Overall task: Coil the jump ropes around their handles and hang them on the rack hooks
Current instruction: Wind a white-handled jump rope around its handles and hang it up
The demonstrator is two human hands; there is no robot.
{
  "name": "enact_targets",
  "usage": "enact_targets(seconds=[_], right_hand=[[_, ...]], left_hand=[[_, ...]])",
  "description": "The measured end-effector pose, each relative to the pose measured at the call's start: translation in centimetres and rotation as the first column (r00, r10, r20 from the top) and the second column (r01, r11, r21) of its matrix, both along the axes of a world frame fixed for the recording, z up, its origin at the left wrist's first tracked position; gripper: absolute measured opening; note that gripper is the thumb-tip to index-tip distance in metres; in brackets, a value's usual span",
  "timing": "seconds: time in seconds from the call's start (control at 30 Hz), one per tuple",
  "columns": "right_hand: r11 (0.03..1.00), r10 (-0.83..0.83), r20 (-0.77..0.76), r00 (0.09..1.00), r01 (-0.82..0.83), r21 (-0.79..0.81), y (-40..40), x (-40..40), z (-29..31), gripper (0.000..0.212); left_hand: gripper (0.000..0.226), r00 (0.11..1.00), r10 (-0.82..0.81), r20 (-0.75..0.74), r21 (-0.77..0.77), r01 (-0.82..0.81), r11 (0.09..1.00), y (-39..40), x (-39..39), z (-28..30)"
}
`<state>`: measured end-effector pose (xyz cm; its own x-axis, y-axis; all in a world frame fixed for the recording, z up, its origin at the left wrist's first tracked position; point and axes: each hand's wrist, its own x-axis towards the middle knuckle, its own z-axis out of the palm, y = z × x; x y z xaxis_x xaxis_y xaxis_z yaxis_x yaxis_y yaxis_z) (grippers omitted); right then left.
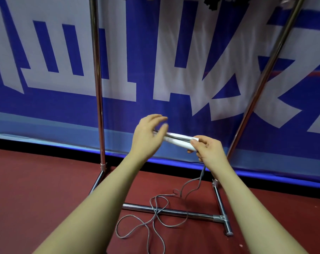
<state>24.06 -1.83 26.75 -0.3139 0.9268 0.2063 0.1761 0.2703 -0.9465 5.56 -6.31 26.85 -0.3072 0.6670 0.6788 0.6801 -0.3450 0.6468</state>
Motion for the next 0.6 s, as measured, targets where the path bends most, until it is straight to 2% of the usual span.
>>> enact_targets(seconds=[0.03,0.07,0.1,0.13,0.17,0.37,0.43,0.53,0.6], right_hand=[[1.000,0.012,0.020,1.000,-0.012,0.003,0.0,0.0,0.0,0.013],[1.000,0.031,0.026,0.999,-0.031,-0.002,-0.1,0.0,-0.1,0.013],[0.999,0.050,0.014,0.999,-0.050,-0.014,-0.3,0.0,0.0,0.013],[0.997,0.065,-0.009,0.998,-0.065,-0.029,-0.4,-0.1,0.1,0.013],[0.996,0.075,-0.037,0.996,-0.077,-0.045,-0.6,-0.1,0.3,0.014],[0.969,0.182,-0.168,0.969,-0.206,-0.139,-1.1,0.1,0.6,0.020],[0.961,0.188,-0.204,0.961,-0.223,-0.164,-1.1,0.1,0.6,0.022],[0.969,0.169,-0.197,0.966,-0.199,-0.146,-1.1,-0.2,0.7,0.027],[0.979,0.160,-0.155,0.975,-0.177,-0.101,-1.0,-0.3,0.8,0.031]], left_hand=[[0.041,0.959,-0.006,-0.282,0.000,0.007,1.000,-0.2,-0.4,-0.4],[0.049,0.856,0.007,-0.517,0.015,0.001,1.000,-0.3,-0.9,-0.9],[0.055,0.724,0.047,-0.688,0.047,-0.020,0.999,-0.3,-1.3,-1.3],[0.059,0.609,0.093,-0.787,0.081,-0.047,0.996,-0.5,-1.7,-1.5],[0.060,0.539,0.131,-0.832,0.111,-0.068,0.991,-0.6,-2.0,-1.5],[0.049,0.449,0.198,-0.871,0.216,-0.011,0.976,-2.1,-2.3,0.1],[0.048,0.474,0.138,-0.870,0.164,0.014,0.986,-2.5,-2.4,0.1],[0.050,0.558,0.033,-0.829,0.040,0.002,0.999,-3.1,-2.0,0.5],[0.052,0.646,-0.085,-0.758,-0.192,-0.097,0.977,-3.6,-1.6,1.1]])
